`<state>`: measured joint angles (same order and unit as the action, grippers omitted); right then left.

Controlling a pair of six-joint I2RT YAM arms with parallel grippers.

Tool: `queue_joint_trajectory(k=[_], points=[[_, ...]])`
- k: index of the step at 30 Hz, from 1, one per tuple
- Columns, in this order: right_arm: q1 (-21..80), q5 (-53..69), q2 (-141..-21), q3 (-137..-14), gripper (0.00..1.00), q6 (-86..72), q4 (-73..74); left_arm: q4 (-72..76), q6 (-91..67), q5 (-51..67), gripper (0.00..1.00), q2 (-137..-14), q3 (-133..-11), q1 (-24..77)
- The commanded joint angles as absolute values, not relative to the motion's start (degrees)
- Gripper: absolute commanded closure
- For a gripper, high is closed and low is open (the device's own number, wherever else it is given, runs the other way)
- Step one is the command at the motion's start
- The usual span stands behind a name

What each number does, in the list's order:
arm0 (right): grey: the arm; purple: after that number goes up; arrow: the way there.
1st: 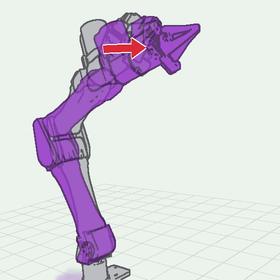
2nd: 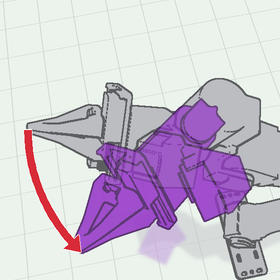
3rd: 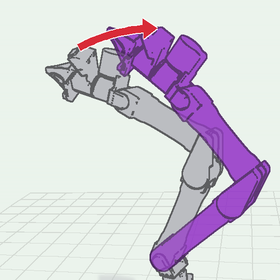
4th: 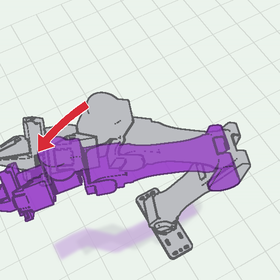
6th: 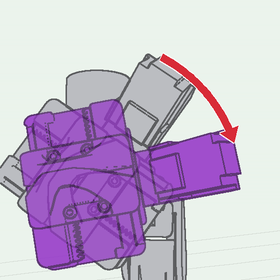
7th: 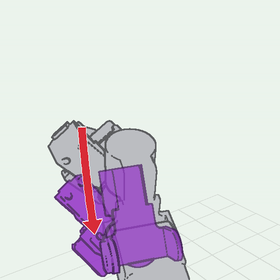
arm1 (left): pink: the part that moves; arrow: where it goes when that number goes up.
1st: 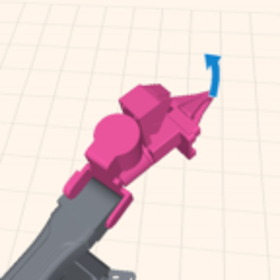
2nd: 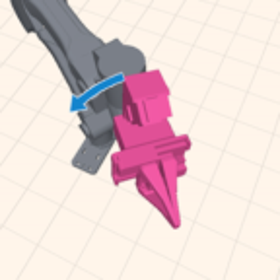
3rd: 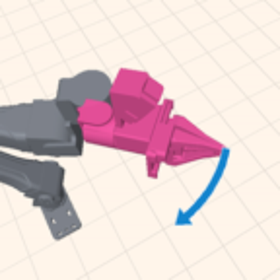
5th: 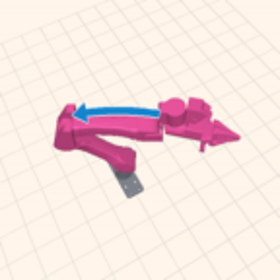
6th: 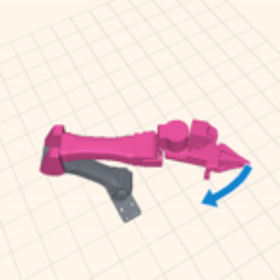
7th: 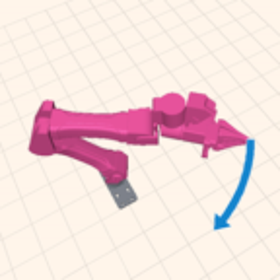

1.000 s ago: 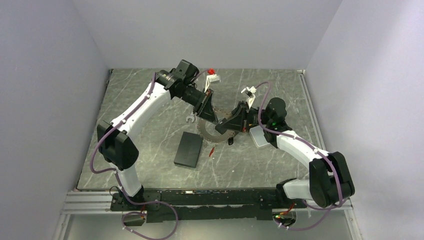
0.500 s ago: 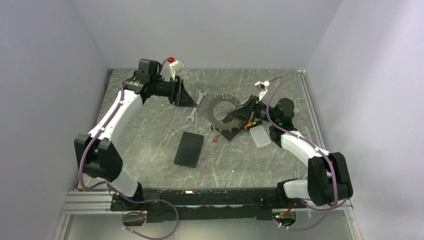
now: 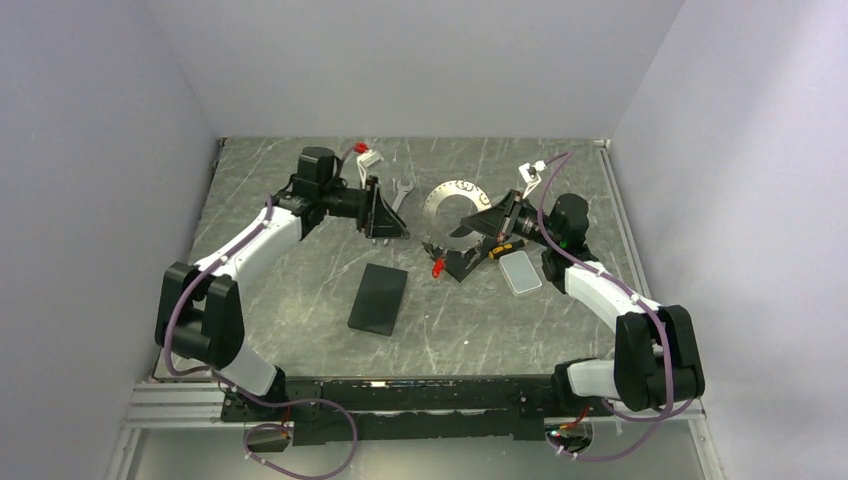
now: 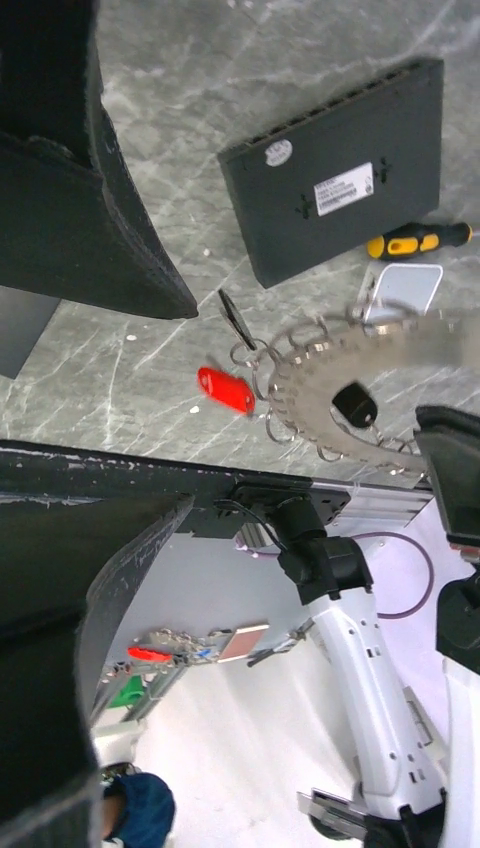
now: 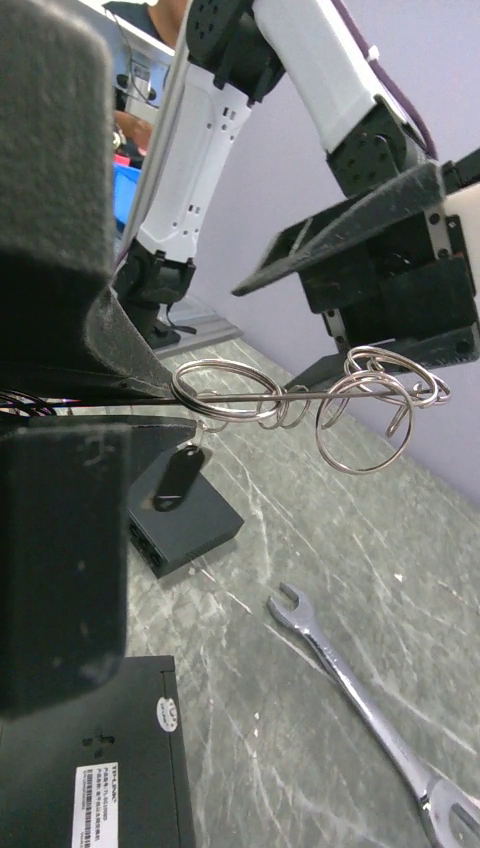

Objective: Remove the keys from the keyring

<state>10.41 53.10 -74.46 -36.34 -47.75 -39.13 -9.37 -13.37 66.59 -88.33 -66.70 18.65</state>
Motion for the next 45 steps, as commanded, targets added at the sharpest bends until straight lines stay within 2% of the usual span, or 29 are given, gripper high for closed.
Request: queue_joint_trajectory(k=[1, 9, 15, 24, 27, 29, 36, 45], points=[[10.0, 50.8, -73.4, -38.6, 1.00, -47.1, -38.8, -4.0, -10.3, 68.3, 0.33, -90.3, -67.1, 22.9], [9.7, 50.4, -73.2, -38.8, 1.00, -48.2, -38.7, -8.9, 1.2, 62.4, 0.37, -95.3, -72.0, 27.5], [9.6, 50.6, -73.1, -38.8, 1.00, -48.9, -39.2, -3.8, 0.6, 60.2, 0.41, -97.4, -70.5, 27.6], [9.6, 50.7, -73.5, -38.5, 1.00, -50.0, -40.4, -0.5, 0.4, 57.4, 0.41, -98.4, -69.4, 27.6], [9.5, 50.7, -73.5, -38.5, 1.00, -50.3, -40.6, 1.8, -1.7, 58.9, 0.52, -98.7, -68.7, 27.6], [9.4, 50.7, -73.5, -38.4, 1.00, -50.6, -40.8, 2.4, -2.2, 59.4, 0.55, -98.9, -68.1, 27.7], [9.0, 50.5, -73.4, -38.2, 1.00, -52.0, -41.7, 5.4, -3.9, 59.4, 0.47, -99.8, -66.9, 28.2], [8.8, 50.6, -73.6, -38.1, 1.00, -52.9, -42.3, 10.0, -6.7, 59.3, 0.49, -101.3, -65.4, 29.5]])
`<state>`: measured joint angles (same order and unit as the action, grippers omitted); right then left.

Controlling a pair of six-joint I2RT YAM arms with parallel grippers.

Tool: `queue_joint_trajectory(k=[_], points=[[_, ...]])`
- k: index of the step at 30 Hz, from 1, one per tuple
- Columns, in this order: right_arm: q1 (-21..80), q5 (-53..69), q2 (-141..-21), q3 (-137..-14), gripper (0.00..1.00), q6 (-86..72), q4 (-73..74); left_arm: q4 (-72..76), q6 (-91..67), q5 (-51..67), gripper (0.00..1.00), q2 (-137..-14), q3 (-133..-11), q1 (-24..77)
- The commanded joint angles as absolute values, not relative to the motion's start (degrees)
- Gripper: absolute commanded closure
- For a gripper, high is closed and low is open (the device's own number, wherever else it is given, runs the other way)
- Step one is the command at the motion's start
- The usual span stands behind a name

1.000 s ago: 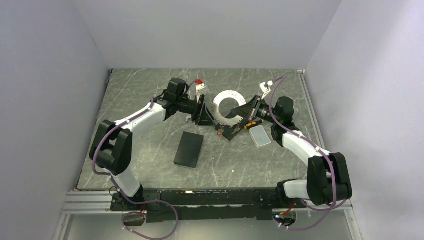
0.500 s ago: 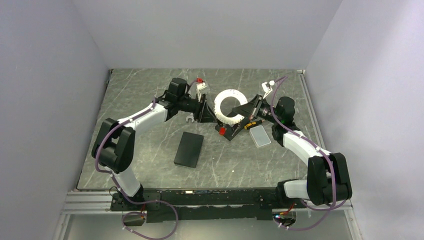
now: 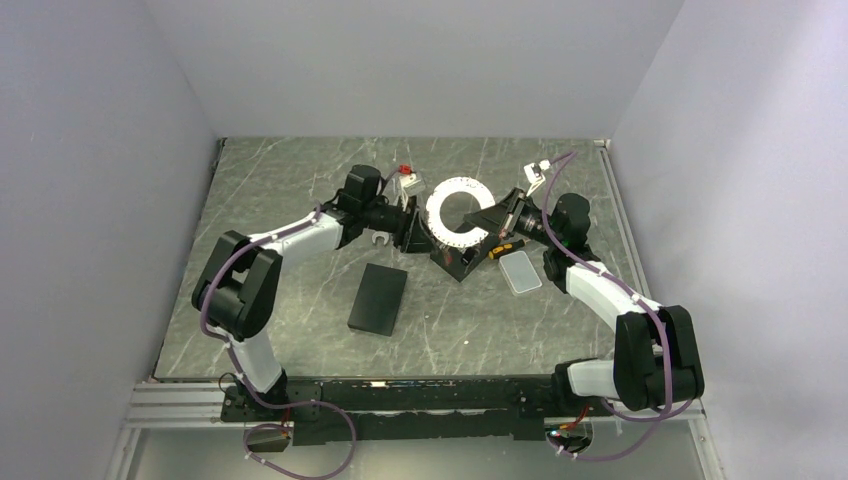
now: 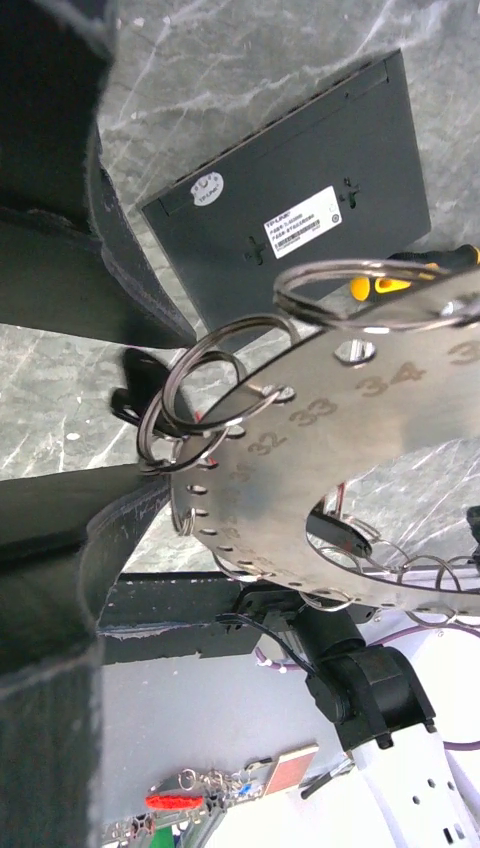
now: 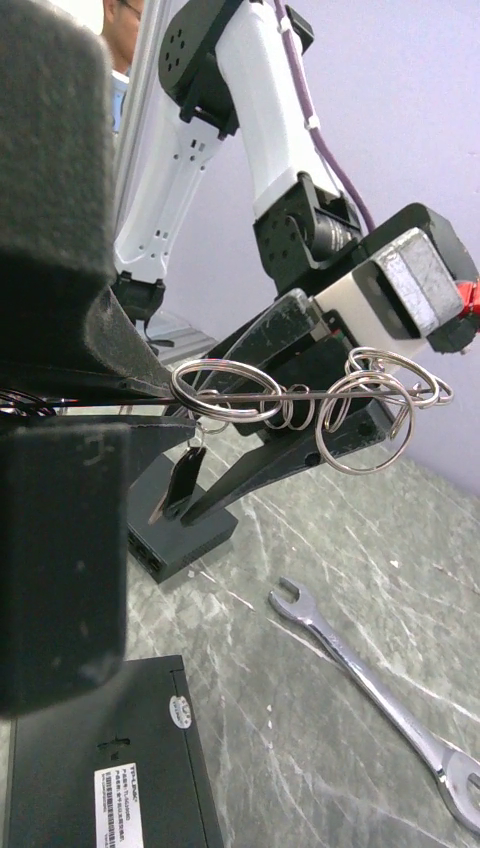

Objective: Remove the keys from the keyring

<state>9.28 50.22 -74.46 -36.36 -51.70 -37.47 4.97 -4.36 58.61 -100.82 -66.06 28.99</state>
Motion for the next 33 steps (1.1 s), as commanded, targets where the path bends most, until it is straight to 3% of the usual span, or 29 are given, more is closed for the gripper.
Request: queue_joint_trajectory(k=[1, 6, 10, 17, 24, 27, 33], points=[[8.8, 50.6, -73.6, -38.1, 1.00, -53.0, -42.3, 10.2, -6.9, 59.3, 0.48, -101.4, -65.5, 29.5], [8.8, 50.6, -73.9, -37.9, 1.00, -53.6, -42.9, 11.1, -7.8, 59.2, 0.40, -101.7, -65.7, 29.5], [8.7, 50.5, -73.9, -37.9, 1.00, -53.6, -42.8, 11.8, -8.3, 59.3, 0.40, -101.9, -65.6, 29.5], [7.8, 49.8, -74.0, -37.9, 1.00, -53.6, -42.0, 9.4, -7.8, 60.4, 0.71, -100.9, -66.6, 28.4], [7.0, 49.4, -73.8, -37.5, 1.00, -54.0, -42.3, 8.7, -7.9, 62.0, 0.94, -99.3, -65.7, 26.5], [6.8, 49.1, -73.9, -37.4, 1.00, -53.5, -42.0, 5.6, -6.5, 63.2, 1.00, -99.2, -66.9, 26.5], [6.6, 48.5, -74.2, -37.0, 1.00, -52.4, -41.9, -6.8, 0.3, 64.3, 1.00, -98.2, -70.6, 26.9]])
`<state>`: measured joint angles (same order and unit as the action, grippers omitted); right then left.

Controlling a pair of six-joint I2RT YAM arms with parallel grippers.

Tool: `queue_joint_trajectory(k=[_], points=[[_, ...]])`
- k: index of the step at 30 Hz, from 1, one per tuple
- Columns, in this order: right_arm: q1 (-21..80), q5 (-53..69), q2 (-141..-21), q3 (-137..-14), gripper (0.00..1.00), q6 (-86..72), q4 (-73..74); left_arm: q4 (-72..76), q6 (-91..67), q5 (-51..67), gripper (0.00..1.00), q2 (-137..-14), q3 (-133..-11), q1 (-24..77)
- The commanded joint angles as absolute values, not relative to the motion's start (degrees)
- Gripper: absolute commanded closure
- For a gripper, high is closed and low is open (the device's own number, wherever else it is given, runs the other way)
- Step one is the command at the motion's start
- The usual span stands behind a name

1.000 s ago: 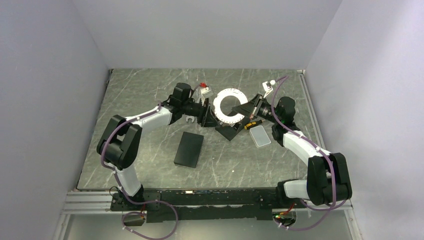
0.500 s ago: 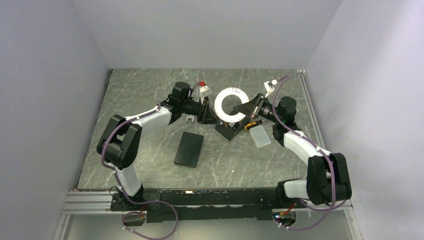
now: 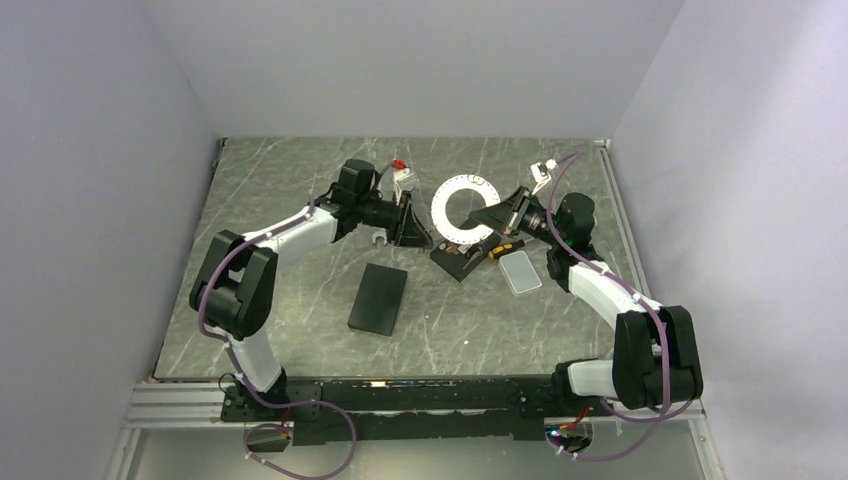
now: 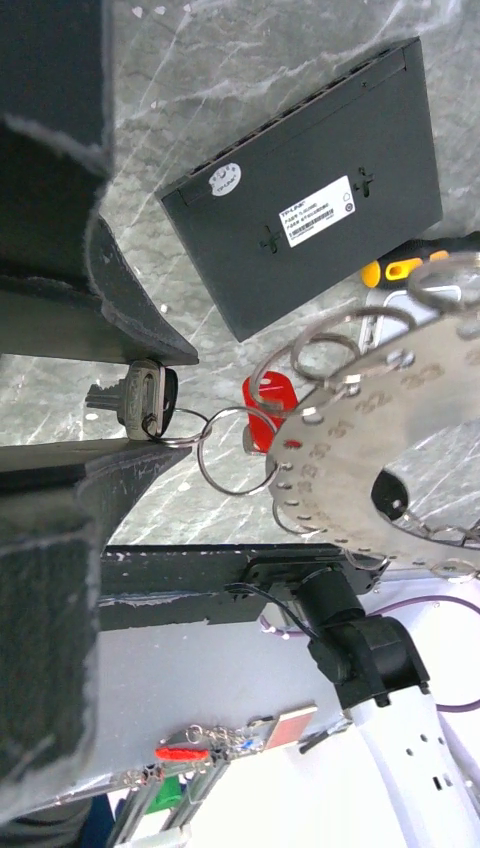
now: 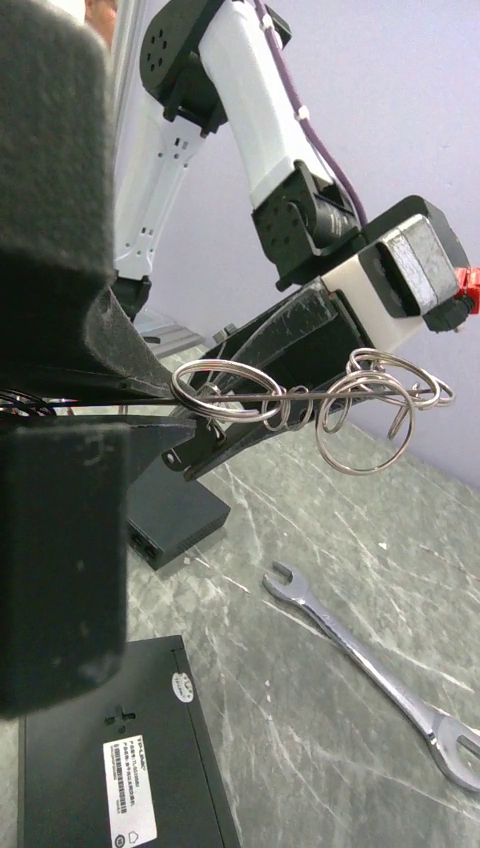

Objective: Remove the keys from the keyring

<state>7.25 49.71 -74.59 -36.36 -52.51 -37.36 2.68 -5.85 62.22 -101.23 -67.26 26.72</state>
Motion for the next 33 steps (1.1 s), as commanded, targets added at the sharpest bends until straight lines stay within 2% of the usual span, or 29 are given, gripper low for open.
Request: queue_joint_trajectory(k=[1, 8, 18, 30, 33], points=[[6.6, 48.5, -74.2, -37.0, 1.00, -52.4, -41.9, -8.7, 2.0, 64.5, 1.00, -98.0, -71.0, 27.1], [6.6, 48.0, -74.6, -36.6, 1.00, -51.3, -41.4, -16.0, 6.2, 65.3, 1.00, -97.1, -73.5, 28.5], [6.7, 52.5, -78.9, -32.9, 1.00, -49.9, -47.1, -28.7, 12.2, 59.9, 1.00, -96.2, -81.1, 28.5], [7.3, 55.2, -81.2, -28.6, 1.00, -54.3, -62.0, -34.3, 18.0, 56.3, 1.00, -96.4, -84.6, 28.5], [7.3, 54.1, -79.6, -29.8, 1.00, -55.8, -60.1, -30.6, 15.9, 54.2, 1.00, -96.0, -81.8, 28.4]])
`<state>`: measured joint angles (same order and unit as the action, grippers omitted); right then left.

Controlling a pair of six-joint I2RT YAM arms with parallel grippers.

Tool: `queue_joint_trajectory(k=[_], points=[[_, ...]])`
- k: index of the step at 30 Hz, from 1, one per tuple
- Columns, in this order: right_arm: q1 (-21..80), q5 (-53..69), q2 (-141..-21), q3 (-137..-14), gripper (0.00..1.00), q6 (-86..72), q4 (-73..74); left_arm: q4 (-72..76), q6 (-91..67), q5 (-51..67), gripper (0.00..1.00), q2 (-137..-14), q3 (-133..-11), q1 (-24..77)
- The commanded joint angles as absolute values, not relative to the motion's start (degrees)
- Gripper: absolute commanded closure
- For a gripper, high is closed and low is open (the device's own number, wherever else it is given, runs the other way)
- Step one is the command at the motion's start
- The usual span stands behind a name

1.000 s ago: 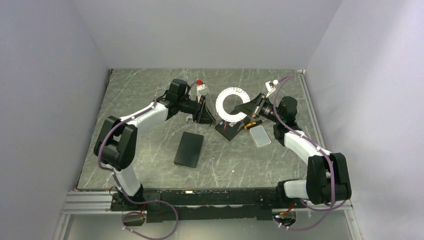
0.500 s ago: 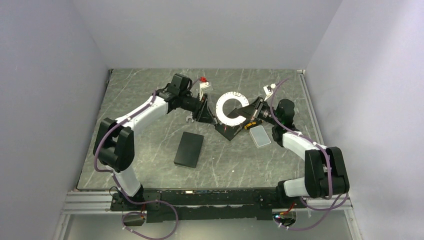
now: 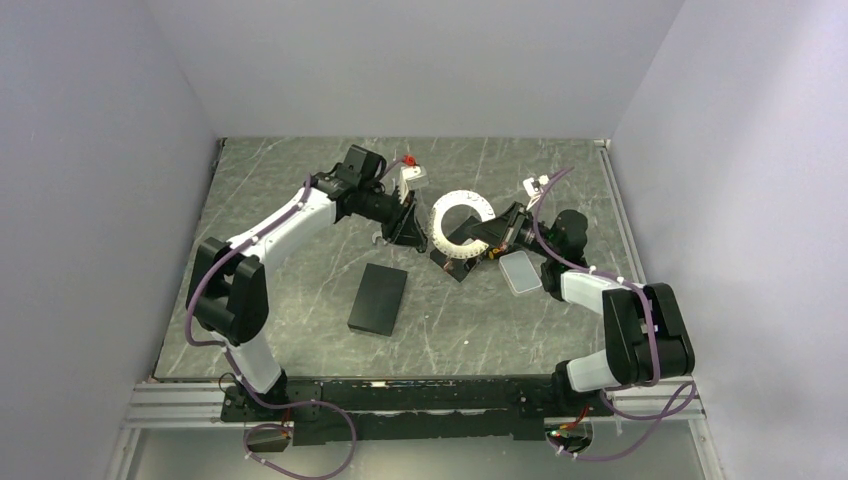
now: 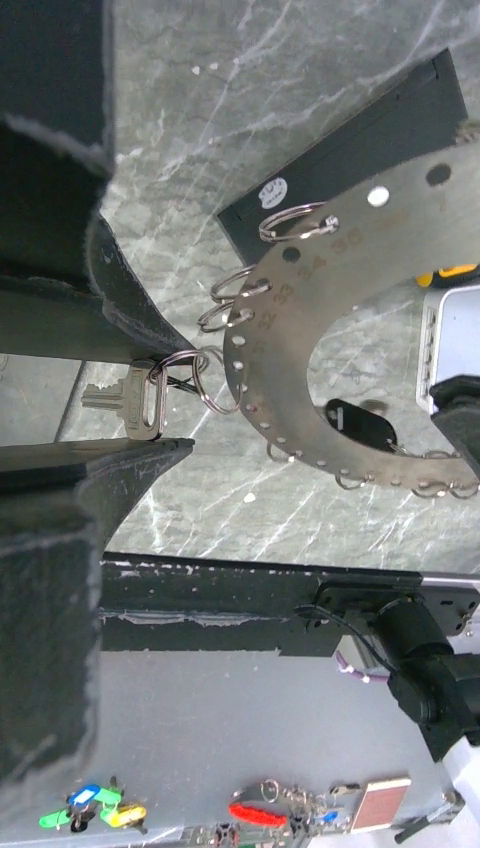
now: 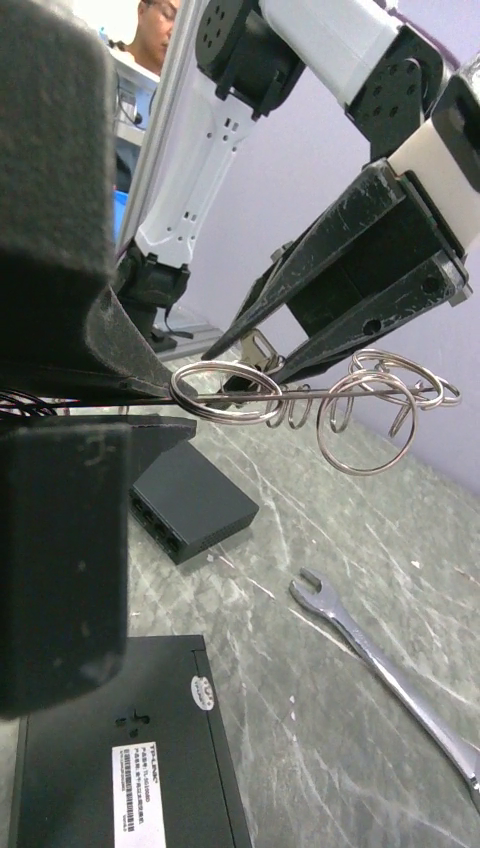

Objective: Remove the keys from the keyring

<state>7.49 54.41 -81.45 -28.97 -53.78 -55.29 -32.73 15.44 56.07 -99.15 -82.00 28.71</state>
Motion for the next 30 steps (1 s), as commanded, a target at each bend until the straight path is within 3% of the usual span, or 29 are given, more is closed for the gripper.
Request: queue_joint_trajectory(k=[1, 3, 13, 22, 30], points=[[7.2, 53.3, -78.5, -30.7, 1.00, -55.5, -57.6, -27.3, 13.8, 53.0, 1.00, -95.9, -79.9, 28.2], [7.3, 51.4, -76.1, -32.0, 1.00, -54.9, -53.5, -22.7, 10.8, 50.8, 1.00, -95.9, -77.4, 27.6], [7.3, 44.8, -74.8, -38.8, 1.00, -57.1, -38.3, -8.8, 0.9, 44.2, 0.72, -97.7, -75.2, 27.0], [7.4, 36.2, -75.7, -46.6, 1.00, -56.9, -24.4, -0.5, -4.1, 38.8, 0.34, -98.3, -73.5, 27.0], [7.8, 30.4, -76.1, -50.8, 1.00, -56.9, -15.2, 7.9, -7.2, 34.0, 0.39, -99.0, -72.2, 27.5]])
